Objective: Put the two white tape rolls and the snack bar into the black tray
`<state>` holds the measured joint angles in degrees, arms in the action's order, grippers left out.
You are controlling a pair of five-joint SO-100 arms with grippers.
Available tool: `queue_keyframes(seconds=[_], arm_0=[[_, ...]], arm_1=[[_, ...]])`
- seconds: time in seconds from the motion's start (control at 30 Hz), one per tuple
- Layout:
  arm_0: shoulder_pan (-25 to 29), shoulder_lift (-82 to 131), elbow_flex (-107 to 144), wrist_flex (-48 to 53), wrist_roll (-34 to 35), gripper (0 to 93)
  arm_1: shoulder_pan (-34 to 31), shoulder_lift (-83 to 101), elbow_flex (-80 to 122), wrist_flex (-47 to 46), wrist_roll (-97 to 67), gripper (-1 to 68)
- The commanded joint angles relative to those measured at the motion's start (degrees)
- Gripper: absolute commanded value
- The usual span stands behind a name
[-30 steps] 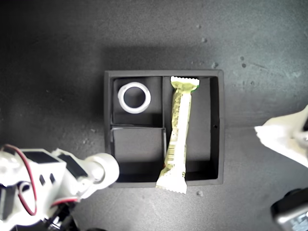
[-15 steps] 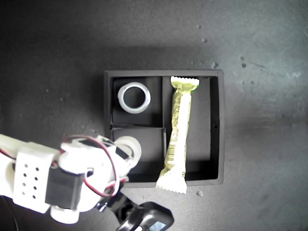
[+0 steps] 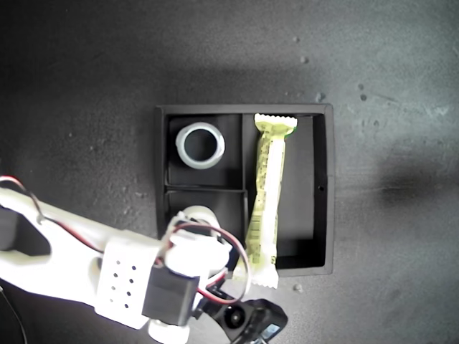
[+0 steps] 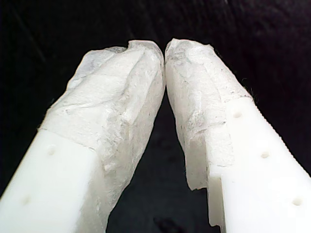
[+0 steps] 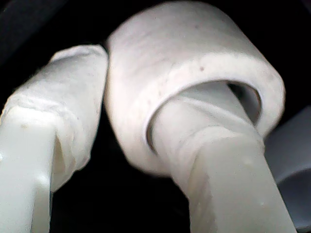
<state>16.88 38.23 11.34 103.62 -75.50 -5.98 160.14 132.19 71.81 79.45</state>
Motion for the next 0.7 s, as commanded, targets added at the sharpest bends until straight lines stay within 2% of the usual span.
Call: queue_keyframes(seconds=[0.0,0.33,0.43,0.67], arm_0=[[-0.26,1.32,-2.99,1.58,-1.58,11.0],[-0.09,9.14,4.66,1.58,-1.76,15.2],[-0.79,21.97,14.06,1.58,-0.7,14.4],[-2.64,60.73,47.46,1.41,-0.97,12.0]], arm_1=[[-0.53,0.7,-0.79,-1.05,0.35,-0.2],[-0.7,0.7,0.26,-2.02,0.26,-0.2],[-0.53,1.49,2.29,-2.99,-0.09,-0.2],[0.53,12.66,20.65,-11.87,-0.97,-0.2]])
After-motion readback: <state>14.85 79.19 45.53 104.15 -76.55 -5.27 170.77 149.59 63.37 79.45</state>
